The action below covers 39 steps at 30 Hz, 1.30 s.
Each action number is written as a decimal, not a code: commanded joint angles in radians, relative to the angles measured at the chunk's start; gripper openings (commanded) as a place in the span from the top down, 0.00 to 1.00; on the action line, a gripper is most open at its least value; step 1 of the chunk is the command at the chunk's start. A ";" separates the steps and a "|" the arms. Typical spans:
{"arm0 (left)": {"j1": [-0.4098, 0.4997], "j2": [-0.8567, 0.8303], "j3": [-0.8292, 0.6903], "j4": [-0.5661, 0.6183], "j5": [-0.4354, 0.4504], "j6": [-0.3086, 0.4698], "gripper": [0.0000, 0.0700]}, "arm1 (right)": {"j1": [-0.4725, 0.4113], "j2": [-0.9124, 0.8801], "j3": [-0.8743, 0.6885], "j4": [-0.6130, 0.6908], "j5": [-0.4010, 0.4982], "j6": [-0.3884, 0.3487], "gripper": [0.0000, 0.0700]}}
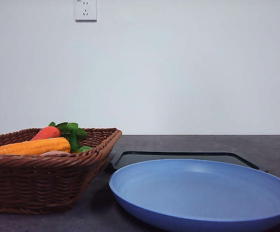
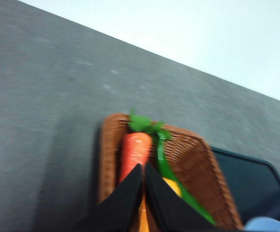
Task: Transfer egg from basket to plate and serve
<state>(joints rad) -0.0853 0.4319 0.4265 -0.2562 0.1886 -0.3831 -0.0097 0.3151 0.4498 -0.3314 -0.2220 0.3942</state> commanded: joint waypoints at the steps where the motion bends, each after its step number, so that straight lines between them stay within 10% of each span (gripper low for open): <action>1: -0.001 0.053 0.040 0.007 0.055 0.038 1.00 | -0.001 0.037 0.035 -0.008 -0.019 -0.025 1.00; 19: -0.111 0.477 0.284 -0.245 0.364 0.242 1.00 | -0.001 0.421 0.164 -0.259 -0.396 -0.141 0.98; 25: -0.127 0.489 0.284 -0.238 0.365 0.242 0.74 | 0.001 0.474 0.160 -0.343 -0.390 -0.140 0.68; 29: -0.127 0.489 0.284 -0.224 0.365 0.232 0.58 | 0.014 0.501 0.132 -0.370 -0.368 -0.140 0.68; 39: -0.146 0.489 0.284 -0.222 0.365 0.206 0.58 | 0.095 0.539 0.010 -0.247 -0.338 -0.021 0.68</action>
<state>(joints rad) -0.2271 0.9115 0.6910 -0.4885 0.5495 -0.1722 0.0778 0.8420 0.4631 -0.5953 -0.5640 0.3269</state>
